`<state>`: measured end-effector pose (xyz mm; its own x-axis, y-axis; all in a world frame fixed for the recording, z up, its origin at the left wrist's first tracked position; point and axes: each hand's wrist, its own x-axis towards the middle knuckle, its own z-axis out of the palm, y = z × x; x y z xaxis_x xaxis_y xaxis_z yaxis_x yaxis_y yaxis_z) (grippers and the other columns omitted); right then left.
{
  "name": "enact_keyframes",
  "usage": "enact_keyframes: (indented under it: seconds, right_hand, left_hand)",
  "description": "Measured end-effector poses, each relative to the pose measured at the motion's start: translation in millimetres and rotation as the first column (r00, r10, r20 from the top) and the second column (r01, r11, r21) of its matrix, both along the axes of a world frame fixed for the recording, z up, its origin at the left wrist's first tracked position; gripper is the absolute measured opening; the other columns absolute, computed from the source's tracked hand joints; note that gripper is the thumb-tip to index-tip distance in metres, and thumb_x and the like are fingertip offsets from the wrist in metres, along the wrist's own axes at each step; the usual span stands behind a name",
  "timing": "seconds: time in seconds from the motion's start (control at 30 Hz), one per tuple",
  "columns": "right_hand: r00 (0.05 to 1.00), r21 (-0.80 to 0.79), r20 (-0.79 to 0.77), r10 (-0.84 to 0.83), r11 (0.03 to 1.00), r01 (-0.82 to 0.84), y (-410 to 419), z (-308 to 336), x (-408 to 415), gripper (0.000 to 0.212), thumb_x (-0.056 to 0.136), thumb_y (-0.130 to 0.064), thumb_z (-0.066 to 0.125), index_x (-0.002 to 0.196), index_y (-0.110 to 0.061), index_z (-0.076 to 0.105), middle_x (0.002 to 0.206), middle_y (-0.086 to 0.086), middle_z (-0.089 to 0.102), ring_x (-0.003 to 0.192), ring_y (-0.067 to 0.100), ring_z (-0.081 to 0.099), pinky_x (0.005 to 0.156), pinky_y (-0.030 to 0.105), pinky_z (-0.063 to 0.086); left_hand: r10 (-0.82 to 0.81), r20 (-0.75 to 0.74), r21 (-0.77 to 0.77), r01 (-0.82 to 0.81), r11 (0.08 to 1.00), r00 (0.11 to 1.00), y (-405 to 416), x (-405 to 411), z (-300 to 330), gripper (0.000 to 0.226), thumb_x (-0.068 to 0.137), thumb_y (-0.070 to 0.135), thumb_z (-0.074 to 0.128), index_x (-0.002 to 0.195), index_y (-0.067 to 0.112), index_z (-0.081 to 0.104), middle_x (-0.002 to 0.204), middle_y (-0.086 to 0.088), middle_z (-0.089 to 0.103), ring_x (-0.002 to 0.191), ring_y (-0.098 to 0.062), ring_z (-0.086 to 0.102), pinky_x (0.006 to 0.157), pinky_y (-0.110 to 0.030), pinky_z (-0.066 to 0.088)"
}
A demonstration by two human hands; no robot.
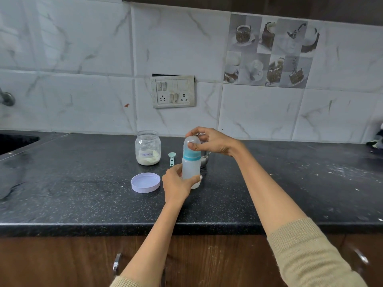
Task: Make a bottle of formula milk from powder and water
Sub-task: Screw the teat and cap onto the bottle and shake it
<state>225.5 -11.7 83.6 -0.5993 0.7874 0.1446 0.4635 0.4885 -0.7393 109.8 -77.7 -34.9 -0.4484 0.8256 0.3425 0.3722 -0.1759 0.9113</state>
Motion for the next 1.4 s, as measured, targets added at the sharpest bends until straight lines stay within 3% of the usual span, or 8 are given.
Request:
enact_keyframes:
  seconds: [0.27,0.5,0.63,0.87,1.0,1.13,1.23,1.4]
  right_hand:
    - [0.986,0.066,0.163,-0.021,0.998,0.010,2,14,-5,0.041,0.084,-0.023,0.071,0.122,-0.016,0.058,0.117,0.008,0.059,0.105,0.019,0.055,0.095,0.033,0.047]
    - [0.925,0.191,0.355,-0.134,0.979,0.068,-7,32,-15,0.045,0.078,-0.025,0.077,0.120,-0.018,0.062,0.112,0.004,0.065,0.092,0.018,0.064,0.068,0.018,0.050]
    - [0.917,0.269,0.289,-0.274,0.943,0.197,-14,21,-20,0.057,0.062,-0.033,0.086,0.110,-0.015,0.061,0.106,0.006,0.063,0.078,0.021,0.069,0.079,0.039,0.059]
    - [0.837,0.426,0.303,-0.455,0.851,0.308,-31,16,-32,0.064,0.060,-0.043,0.086,0.105,-0.006,0.060,0.100,0.010,0.064,0.073,0.023,0.063,0.069,0.035,0.057]
    - [0.825,0.520,0.238,-0.512,0.785,0.337,-34,-6,-36,0.068,0.065,-0.051,0.079,0.114,-0.010,0.054,0.113,0.010,0.059,0.096,0.026,0.058,0.071,0.033,0.048]
    - [0.966,0.295,0.133,-0.222,0.939,0.176,-30,-32,-7,0.099,0.073,-0.051,0.074,0.150,-0.035,0.013,0.149,0.005,0.039,0.129,0.025,0.046,0.104,0.044,0.042]
    - [0.995,0.055,0.016,-0.098,0.994,0.097,-23,-64,15,0.119,0.071,-0.042,0.078,0.149,-0.042,-0.011,0.148,0.006,0.040,0.134,0.019,0.042,0.110,0.046,0.037]
    - [0.985,-0.097,-0.152,-0.085,0.993,0.071,-10,-93,15,0.087,0.072,-0.031,0.081,0.143,-0.020,0.033,0.139,0.005,0.051,0.119,0.013,0.055,0.100,0.031,0.047]
  left_hand:
    - [-0.003,0.003,0.009,0.003,1.000,1.000,1,0,-2,0.064,0.062,0.026,0.086,0.119,0.007,0.063,0.114,-0.007,0.068,0.101,-0.018,0.064,0.087,-0.031,0.051]
    - [0.002,0.005,0.013,-0.002,1.000,1.000,3,-1,-2,0.064,0.062,0.027,0.086,0.119,0.007,0.063,0.114,-0.007,0.068,0.102,-0.019,0.064,0.087,-0.031,0.051]
    - [-0.002,0.008,0.013,0.002,1.000,1.000,2,-1,-2,0.062,0.063,0.025,0.085,0.118,0.007,0.064,0.113,-0.007,0.069,0.101,-0.019,0.064,0.087,-0.031,0.051]
    - [-0.011,0.006,0.024,0.011,1.000,1.000,-1,1,1,0.053,0.064,0.022,0.084,0.112,0.008,0.066,0.107,-0.006,0.071,0.092,-0.017,0.065,0.077,-0.025,0.049]
    - [-0.015,0.004,0.025,0.015,1.000,1.000,-2,1,0,0.051,0.065,0.022,0.083,0.112,0.008,0.066,0.107,-0.006,0.070,0.090,-0.015,0.063,0.076,-0.025,0.048]
    - [-0.029,0.001,0.029,0.029,0.999,1.000,-1,0,1,0.052,0.066,0.023,0.083,0.112,0.008,0.066,0.105,-0.003,0.069,0.092,-0.012,0.061,0.079,-0.023,0.047]
    - [-0.129,0.017,0.055,0.128,0.990,0.992,-2,-4,-3,0.048,0.070,0.026,0.081,0.111,0.009,0.067,0.104,-0.003,0.071,0.098,-0.015,0.066,0.085,-0.029,0.052]
    - [-0.208,0.174,0.023,0.208,0.978,0.962,2,-15,-5,0.039,0.093,0.014,0.056,0.130,0.003,0.052,0.129,-0.007,0.058,0.118,-0.020,0.056,0.097,-0.028,0.047]
